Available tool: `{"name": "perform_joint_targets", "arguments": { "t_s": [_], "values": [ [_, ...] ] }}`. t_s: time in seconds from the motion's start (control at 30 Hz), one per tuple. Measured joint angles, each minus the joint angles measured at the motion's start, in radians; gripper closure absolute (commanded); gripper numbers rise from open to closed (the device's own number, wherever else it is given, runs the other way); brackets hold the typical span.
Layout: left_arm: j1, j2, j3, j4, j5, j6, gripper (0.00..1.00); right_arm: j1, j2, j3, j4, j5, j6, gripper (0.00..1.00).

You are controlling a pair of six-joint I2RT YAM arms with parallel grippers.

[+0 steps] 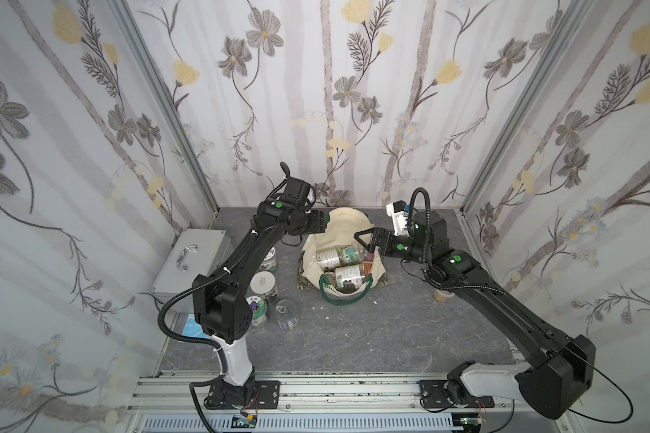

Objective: Take out the seed jars from the canvas bag
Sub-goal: Adjust the canvas bag at the center of the board.

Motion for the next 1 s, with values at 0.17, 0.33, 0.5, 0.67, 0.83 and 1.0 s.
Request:
{"name": "perform_joint_targets", "arguments": {
  "t_s": [0.17,0.33,0.5,0.67,0.83,1.0],
  "values": [
    [-0.075,0.039,0.028,-0.059,-0.074,0.058,0.74,0.087,0.063,0.101,-0.173,0.236,-0.083,0.0],
    [-0.122,-0.022,-0.057,-0.039,-0.112,0.051,0.89,0.098,0.074,0.129,-0.301,0.467,-0.107,0.0],
    [-0.134,-0.154,-0.227,0.056,-0.106,-0.015,0.93,0.079,0.006,0.103,-0.32,0.547,-0.113,0.0],
    [-0.16,-0.222,-0.349,0.148,-0.086,-0.052,0.95,0.069,-0.05,0.053,-0.28,0.465,-0.123,0.05],
    [-0.18,-0.279,-0.438,0.21,-0.08,-0.064,0.95,0.123,-0.048,0.032,-0.203,0.34,-0.117,0.19],
    [-0.186,-0.344,-0.523,0.262,-0.076,-0.087,0.96,0.216,0.01,0.042,-0.158,0.288,-0.113,0.25]
  ]
}}
